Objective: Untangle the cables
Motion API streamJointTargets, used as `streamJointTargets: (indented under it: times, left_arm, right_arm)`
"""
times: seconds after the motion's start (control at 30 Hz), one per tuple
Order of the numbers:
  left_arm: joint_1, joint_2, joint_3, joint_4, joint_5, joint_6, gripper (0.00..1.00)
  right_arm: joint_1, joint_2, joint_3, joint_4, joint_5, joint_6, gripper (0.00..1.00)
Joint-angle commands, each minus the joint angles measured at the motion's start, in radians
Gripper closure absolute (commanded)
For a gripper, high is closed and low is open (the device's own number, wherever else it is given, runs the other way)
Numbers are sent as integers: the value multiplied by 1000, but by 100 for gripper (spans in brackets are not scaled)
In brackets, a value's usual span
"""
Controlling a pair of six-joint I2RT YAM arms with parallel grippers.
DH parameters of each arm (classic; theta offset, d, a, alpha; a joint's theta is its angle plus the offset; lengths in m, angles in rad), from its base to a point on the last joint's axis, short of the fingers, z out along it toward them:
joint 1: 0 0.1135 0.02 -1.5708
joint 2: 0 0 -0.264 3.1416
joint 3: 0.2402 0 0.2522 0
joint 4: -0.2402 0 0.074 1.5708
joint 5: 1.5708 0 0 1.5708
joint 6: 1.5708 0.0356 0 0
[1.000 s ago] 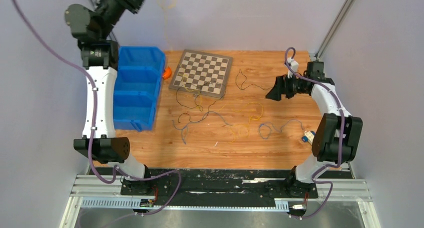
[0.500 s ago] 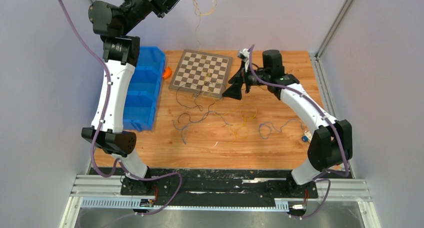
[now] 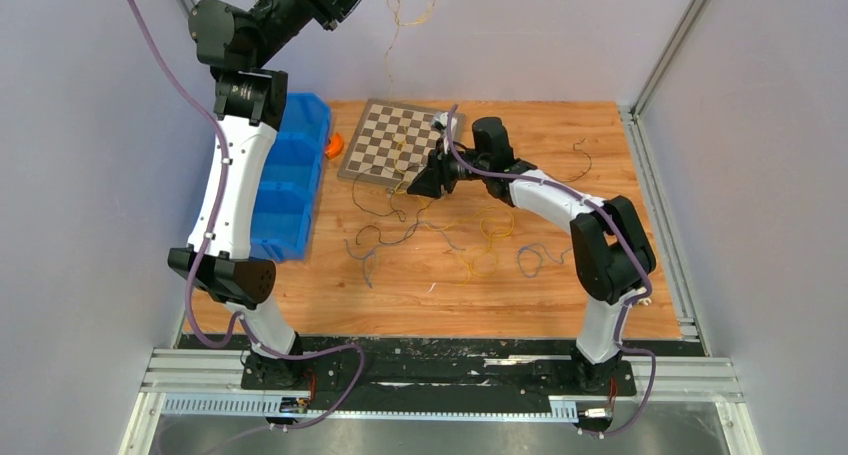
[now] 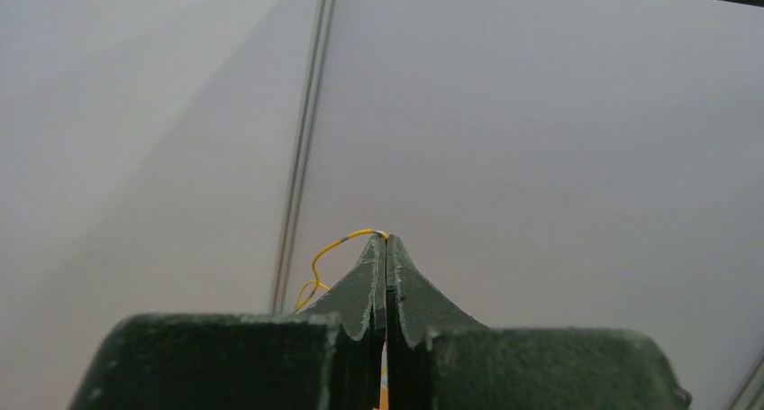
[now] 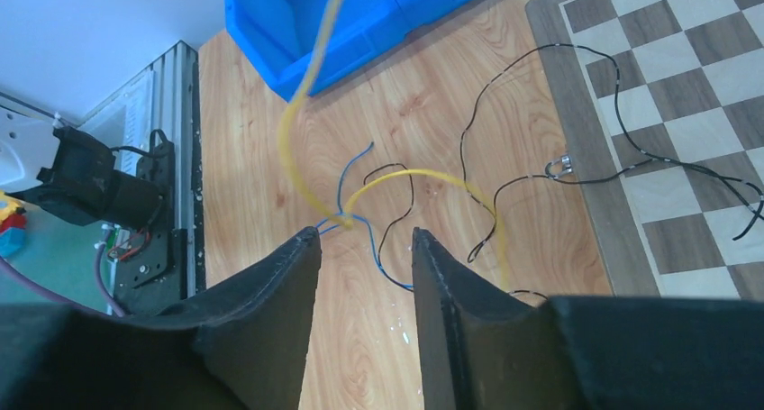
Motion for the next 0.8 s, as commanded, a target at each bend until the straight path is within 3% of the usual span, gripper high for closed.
streamJointTargets:
  times: [0.0, 0.03, 0.13, 0.17, 0.23, 0.27, 0.3, 0.43, 0.47, 0.6, 0.77]
  left_arm:
    - [16, -22, 14, -1, -52, 19, 100]
    - [19, -22, 10, -1, -56, 17, 100]
    - [26, -23, 1, -1, -65, 14, 100]
    - [26, -23, 2, -1, -65, 15, 100]
    - [27, -23, 2, -5, -64, 16, 100]
    - [26, -23, 2, -5, -64, 19, 100]
    - [27, -24, 2, -10, -64, 20, 100]
    - [31, -29, 2, -29, -71, 38, 100]
    - [35, -32, 2, -34, -75, 45, 100]
    - [81, -52, -19, -69, -102, 72, 100]
    - [194, -76, -27, -107, -161, 123, 100]
  right_arm:
    - [6, 0, 24, 132, -14, 41, 58]
    - [7, 2, 19, 142, -15, 44, 55]
    - [8, 13, 17, 159, 11, 47, 19]
    - [8, 16, 19, 168, 28, 50, 14]
    - [10, 26, 31, 172, 52, 46, 13]
    - [10, 34, 44, 169, 57, 44, 16]
    - [11, 44, 56, 164, 59, 43, 27]
    - [9, 61, 73, 137, 74, 31, 93]
    - [8, 55, 69, 116, 83, 18, 99]
    - [-62, -13, 3, 36, 93, -19, 100]
    - [-233, -129, -95, -166, 128, -139, 100]
